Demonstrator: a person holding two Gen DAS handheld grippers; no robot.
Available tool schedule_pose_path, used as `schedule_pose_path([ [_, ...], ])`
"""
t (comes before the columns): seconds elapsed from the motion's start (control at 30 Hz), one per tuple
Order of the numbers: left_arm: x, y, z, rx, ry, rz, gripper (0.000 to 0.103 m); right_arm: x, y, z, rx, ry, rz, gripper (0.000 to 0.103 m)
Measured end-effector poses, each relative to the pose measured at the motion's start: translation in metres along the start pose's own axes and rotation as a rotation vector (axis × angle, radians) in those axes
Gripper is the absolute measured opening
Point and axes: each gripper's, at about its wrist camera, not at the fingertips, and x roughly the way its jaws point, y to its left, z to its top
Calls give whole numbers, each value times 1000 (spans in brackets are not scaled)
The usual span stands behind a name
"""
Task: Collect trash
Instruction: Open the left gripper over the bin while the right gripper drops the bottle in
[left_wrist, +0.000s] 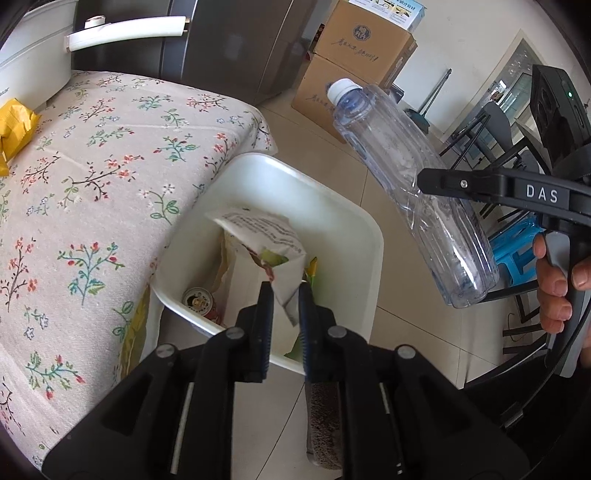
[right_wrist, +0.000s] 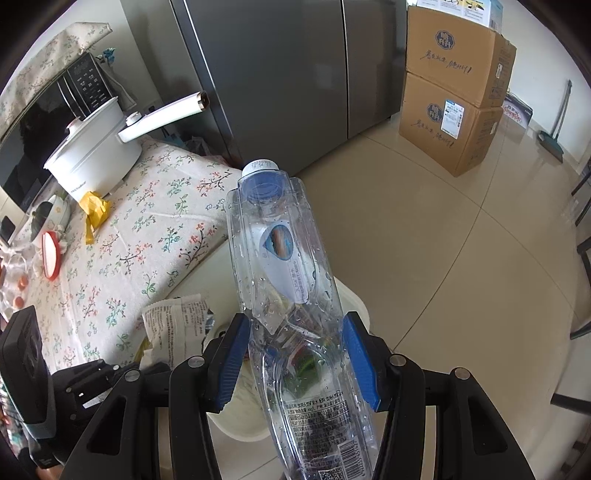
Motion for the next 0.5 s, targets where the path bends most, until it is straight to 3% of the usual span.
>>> schedule_pose_path([
  [0.07,-6,8,0,-44,5,34,70,1,2,0,2,-4,2,54],
  [0.1,-12,13,-2,-60,-4,56,76,1,3,1,6,-7,7,54],
  [0.37,-74,52,-8,-62,-48,274,93,16,15,8,61,-53,24,54],
  [0.5,-103,75,-17,-95,-65,334,97,36,28,6,65,-59,-10,54],
])
